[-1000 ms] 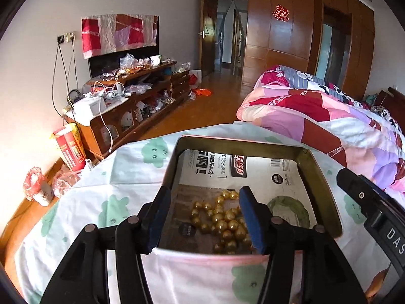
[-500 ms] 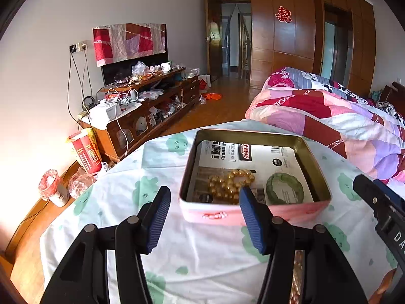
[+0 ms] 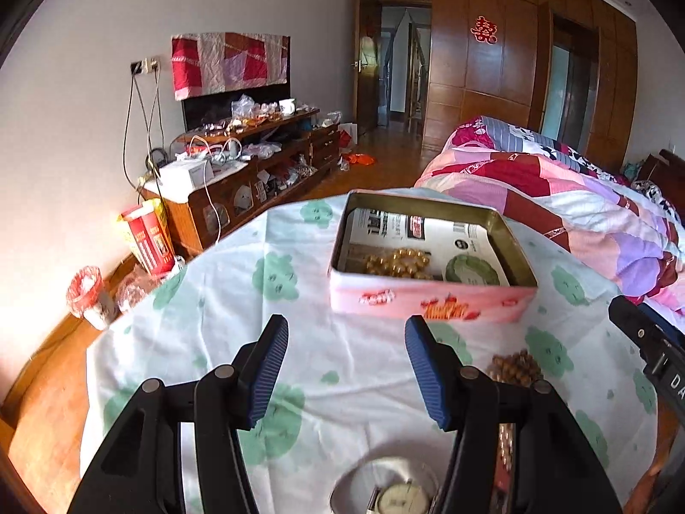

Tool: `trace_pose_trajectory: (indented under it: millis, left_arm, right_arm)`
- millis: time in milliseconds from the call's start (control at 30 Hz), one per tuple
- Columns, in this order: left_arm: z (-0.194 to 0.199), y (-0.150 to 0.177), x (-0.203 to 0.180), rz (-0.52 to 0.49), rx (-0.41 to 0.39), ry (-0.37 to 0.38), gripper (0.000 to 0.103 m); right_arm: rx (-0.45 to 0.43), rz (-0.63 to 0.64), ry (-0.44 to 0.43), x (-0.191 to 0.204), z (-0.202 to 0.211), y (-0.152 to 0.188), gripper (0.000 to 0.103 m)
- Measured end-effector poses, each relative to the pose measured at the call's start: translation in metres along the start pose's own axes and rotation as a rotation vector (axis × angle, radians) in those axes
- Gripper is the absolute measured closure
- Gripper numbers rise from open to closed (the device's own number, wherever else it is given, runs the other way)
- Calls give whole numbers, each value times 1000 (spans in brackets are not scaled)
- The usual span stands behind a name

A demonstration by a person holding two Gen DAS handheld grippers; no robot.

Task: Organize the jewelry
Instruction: 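Open both tools over the tin, releasing pearls and jade bangle, then grasp cream pearls with the left tool while the right tool grasps wooden beads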

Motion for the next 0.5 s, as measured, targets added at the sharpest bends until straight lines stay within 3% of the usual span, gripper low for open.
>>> trace_pose_trajectory:
  millis: [267, 500]
  left_arm:
    - [10, 26, 9, -9, 21, 26, 45]
    - [12, 43, 21, 45, 70, 74, 45]
  right_arm:
    - [37, 21, -10, 0, 11, 18, 47]
    - [118, 28, -76, 10, 3, 40, 47]
Point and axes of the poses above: each gripper's, at about its wrist camera, not at the fingertips, and z roughly against the way its jaws point, x to its left, y to its underside, the point moved 3 cm from there along -z, roughly the way its jaws point, and after that the axes turned 8 degrees about -y, right-handed, at the moved point
